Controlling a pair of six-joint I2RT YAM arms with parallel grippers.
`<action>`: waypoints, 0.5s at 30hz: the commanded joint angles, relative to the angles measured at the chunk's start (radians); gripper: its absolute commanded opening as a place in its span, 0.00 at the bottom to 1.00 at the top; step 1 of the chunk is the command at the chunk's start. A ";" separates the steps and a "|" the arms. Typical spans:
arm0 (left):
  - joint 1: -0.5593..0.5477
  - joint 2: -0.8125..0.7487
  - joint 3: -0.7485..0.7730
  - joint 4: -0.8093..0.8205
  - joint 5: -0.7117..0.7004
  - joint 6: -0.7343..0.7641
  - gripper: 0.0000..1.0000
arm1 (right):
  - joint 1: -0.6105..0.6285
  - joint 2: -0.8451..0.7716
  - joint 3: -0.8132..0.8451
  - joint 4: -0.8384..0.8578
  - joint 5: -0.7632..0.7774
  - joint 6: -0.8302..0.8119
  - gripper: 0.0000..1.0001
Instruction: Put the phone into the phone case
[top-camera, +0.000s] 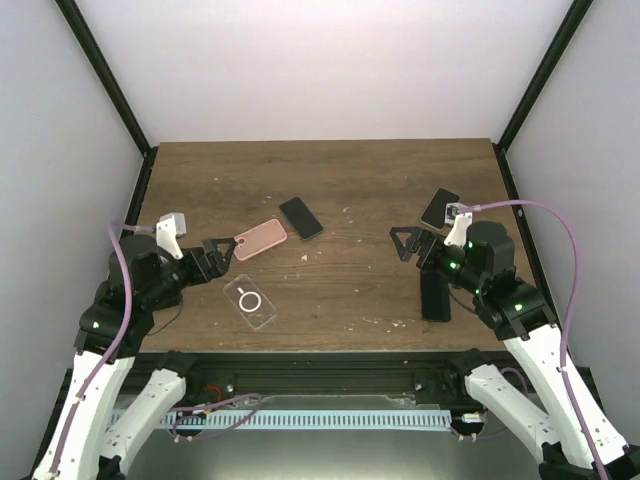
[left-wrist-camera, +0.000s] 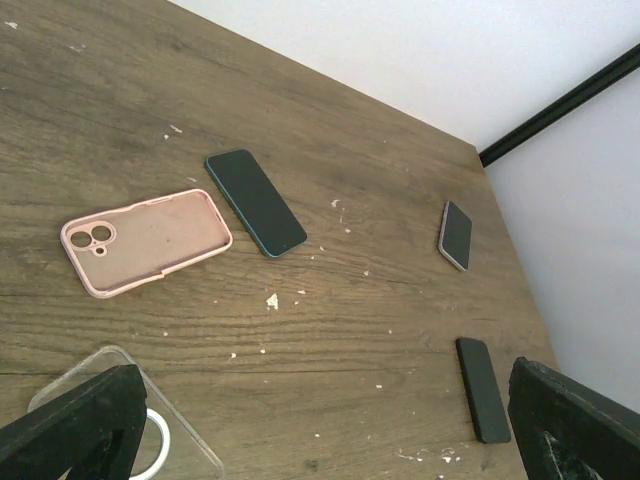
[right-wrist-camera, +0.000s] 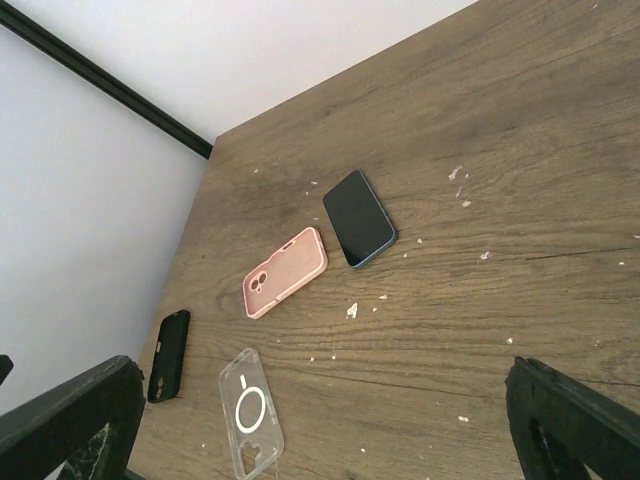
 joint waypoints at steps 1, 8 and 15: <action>-0.004 0.002 0.002 0.010 0.002 0.001 1.00 | -0.011 -0.004 0.007 0.005 -0.005 -0.003 1.00; -0.004 -0.021 -0.014 0.020 -0.030 -0.011 1.00 | -0.010 -0.002 0.002 0.005 -0.006 0.002 1.00; -0.004 0.042 -0.077 -0.049 -0.193 -0.162 0.92 | -0.011 0.011 -0.011 -0.016 -0.001 0.045 1.00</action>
